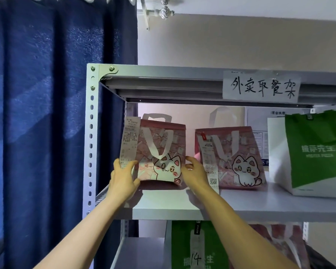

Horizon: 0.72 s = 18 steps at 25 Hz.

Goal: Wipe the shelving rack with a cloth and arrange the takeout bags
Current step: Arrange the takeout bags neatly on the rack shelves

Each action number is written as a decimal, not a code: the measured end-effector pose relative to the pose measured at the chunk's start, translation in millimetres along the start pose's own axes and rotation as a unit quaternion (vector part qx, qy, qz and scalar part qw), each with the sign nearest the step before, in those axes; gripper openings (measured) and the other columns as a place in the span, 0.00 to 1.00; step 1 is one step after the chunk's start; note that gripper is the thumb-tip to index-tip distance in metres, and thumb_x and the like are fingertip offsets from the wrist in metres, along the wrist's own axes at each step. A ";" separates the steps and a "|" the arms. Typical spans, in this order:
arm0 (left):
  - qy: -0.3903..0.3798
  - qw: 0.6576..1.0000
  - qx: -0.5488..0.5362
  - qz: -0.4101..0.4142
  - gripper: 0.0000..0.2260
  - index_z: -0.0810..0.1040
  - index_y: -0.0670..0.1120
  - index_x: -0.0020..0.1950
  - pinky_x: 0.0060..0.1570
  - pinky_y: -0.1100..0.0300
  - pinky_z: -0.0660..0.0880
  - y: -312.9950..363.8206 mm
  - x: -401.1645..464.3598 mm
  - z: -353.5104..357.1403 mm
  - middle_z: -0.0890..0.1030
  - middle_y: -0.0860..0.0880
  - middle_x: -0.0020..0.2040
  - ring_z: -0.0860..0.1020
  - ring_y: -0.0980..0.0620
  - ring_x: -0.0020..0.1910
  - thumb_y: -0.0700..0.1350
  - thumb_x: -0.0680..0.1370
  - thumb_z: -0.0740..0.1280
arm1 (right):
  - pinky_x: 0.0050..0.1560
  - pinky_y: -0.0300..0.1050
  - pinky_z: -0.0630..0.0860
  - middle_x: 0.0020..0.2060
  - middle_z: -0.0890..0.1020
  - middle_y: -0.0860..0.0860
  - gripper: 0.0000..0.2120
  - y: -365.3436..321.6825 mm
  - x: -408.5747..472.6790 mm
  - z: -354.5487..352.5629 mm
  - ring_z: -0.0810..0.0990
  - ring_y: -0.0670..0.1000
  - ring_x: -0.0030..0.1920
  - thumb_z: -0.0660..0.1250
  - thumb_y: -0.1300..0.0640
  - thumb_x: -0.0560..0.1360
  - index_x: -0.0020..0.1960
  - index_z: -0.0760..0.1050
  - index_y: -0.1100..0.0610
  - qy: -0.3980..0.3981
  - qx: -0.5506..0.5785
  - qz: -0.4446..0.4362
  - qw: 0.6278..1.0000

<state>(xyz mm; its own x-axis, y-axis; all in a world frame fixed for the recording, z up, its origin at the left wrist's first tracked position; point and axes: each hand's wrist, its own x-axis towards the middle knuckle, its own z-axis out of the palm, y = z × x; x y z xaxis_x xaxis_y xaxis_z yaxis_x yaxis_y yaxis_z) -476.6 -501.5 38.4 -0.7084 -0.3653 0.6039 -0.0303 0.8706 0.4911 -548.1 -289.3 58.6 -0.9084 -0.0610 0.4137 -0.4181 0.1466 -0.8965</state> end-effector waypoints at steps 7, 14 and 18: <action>0.025 0.999 0.034 0.004 0.26 0.69 0.53 0.73 0.69 0.39 0.66 12.7 -5.6 -7.1 0.52 0.39 0.79 0.62 0.32 0.72 0.45 0.75 0.70 | 0.31 0.29 0.74 0.61 0.80 0.53 0.19 1.9 -2.7 -8.5 0.79 0.45 0.47 0.64 0.58 0.82 0.72 0.72 0.50 -0.008 -0.005 -0.013 1.000; 0.173 0.970 0.109 0.134 0.22 0.74 0.47 0.67 0.70 0.39 0.60 82.2 -26.0 -10.6 0.66 0.40 0.75 0.61 0.36 0.75 0.47 0.74 0.71 | 0.33 0.29 0.71 0.45 0.78 0.41 0.19 3.7 -9.0 -44.1 0.77 0.43 0.39 0.61 0.61 0.81 0.70 0.74 0.49 0.022 -0.029 -0.076 0.996; 0.202 0.970 0.062 0.118 0.16 0.74 0.45 0.61 0.58 0.44 0.69 118.7 -32.6 -3.2 0.73 0.42 0.62 0.70 0.40 0.58 0.47 0.75 0.67 | 0.40 0.34 0.77 0.56 0.82 0.49 0.16 8.7 -6.3 -80.4 0.81 0.48 0.45 0.63 0.61 0.81 0.66 0.77 0.49 0.059 -0.037 -0.092 0.993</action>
<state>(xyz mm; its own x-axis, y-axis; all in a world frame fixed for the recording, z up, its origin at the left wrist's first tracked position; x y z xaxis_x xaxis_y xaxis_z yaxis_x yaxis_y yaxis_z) -454.9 -387.3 79.0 -0.3726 -0.2290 0.8993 -0.0031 0.9694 0.2455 -545.5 -208.3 60.9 -0.8081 0.0214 0.5886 -0.5711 0.2161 -0.7919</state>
